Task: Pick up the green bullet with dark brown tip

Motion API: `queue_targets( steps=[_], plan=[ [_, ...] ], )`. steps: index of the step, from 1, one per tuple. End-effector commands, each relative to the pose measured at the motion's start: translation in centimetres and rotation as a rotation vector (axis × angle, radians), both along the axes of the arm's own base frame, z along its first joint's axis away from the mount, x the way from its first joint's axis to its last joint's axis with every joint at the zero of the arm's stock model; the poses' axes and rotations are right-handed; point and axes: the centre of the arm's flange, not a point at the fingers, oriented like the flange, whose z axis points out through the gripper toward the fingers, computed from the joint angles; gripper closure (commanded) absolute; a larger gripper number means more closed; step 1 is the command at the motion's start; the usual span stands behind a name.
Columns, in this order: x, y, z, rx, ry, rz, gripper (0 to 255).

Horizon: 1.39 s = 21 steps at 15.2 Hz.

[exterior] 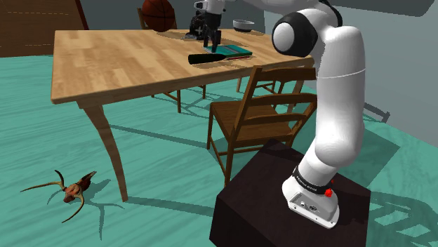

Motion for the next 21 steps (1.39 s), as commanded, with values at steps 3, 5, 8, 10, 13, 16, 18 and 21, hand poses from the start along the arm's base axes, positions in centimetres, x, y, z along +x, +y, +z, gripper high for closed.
queue_targets(
  steps=[3,5,8,10,13,16,18,21],
  plan=[
    [1.3,0.2,-2.0,0.003,0.005,0.044,0],
    [1.3,0.2,-3.1,0.003,0.005,0.044,0],
    [1.3,0.2,-4.4,0.003,0.005,0.044,0],
    [1.4,0.2,-4.4,0.003,0.005,0.044,255],
    [1.4,0.2,-4.4,0.003,0.005,0.044,255],
    [1.4,0.2,-4.4,0.003,0.005,0.044,255],
    [1.4,0.2,-4.4,0.003,0.005,0.044,255],
    [1.3,0.2,-3.4,0.003,0.005,0.044,255]
  ],
)
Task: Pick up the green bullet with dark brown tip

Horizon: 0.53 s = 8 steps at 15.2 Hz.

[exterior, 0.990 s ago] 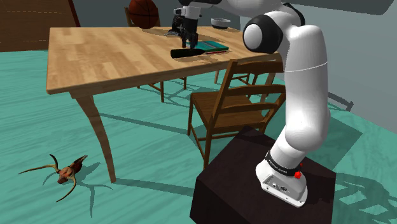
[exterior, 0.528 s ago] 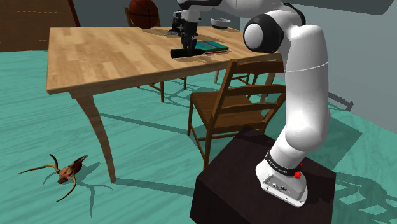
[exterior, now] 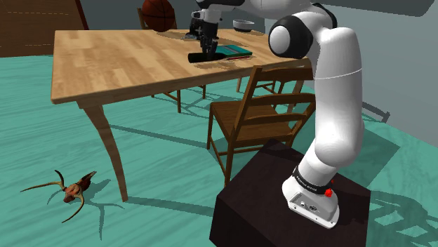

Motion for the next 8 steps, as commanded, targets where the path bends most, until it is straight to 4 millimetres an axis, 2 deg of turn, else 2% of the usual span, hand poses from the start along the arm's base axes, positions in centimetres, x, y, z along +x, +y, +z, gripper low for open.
queue_targets(
  steps=[1,8],
  plan=[
    [0.0,0.0,1.0,0.0,0.0,0.0,255],
    [0.0,0.0,4.7,0.0,0.0,0.0,255]
  ],
)
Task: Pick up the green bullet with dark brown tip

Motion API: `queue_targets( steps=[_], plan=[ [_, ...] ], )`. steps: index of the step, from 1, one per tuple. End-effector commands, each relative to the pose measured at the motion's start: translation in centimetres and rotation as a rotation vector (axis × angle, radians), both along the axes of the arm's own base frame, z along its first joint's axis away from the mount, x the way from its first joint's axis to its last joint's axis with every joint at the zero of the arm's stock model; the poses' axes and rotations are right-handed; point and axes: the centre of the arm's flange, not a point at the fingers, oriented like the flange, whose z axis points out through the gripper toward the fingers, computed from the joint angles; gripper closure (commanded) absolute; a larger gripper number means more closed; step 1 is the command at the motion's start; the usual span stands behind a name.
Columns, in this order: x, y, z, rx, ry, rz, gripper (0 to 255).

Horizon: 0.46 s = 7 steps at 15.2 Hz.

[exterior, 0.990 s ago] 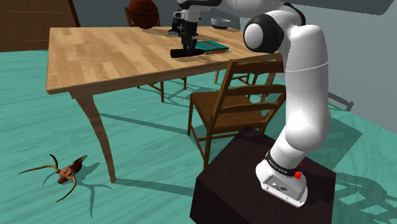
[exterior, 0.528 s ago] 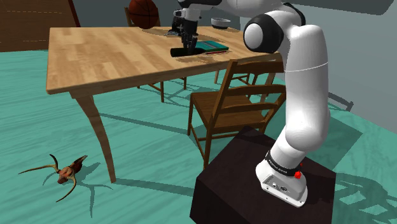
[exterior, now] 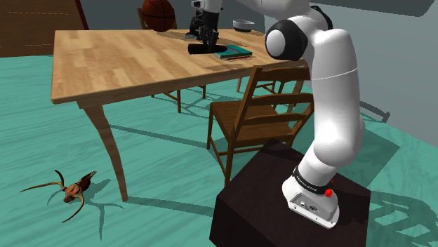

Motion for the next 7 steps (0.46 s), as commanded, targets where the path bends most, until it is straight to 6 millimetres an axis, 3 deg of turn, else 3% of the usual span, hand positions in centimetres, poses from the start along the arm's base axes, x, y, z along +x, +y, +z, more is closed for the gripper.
queue_targets(
  steps=[1,5,7],
  plan=[
    [0.0,0.0,1.1,0.0,0.0,0.0,255],
    [0.0,0.0,3.2,0.0,0.0,0.0,255],
    [0.0,0.0,3.3,0.0,0.0,0.0,255]
  ],
)
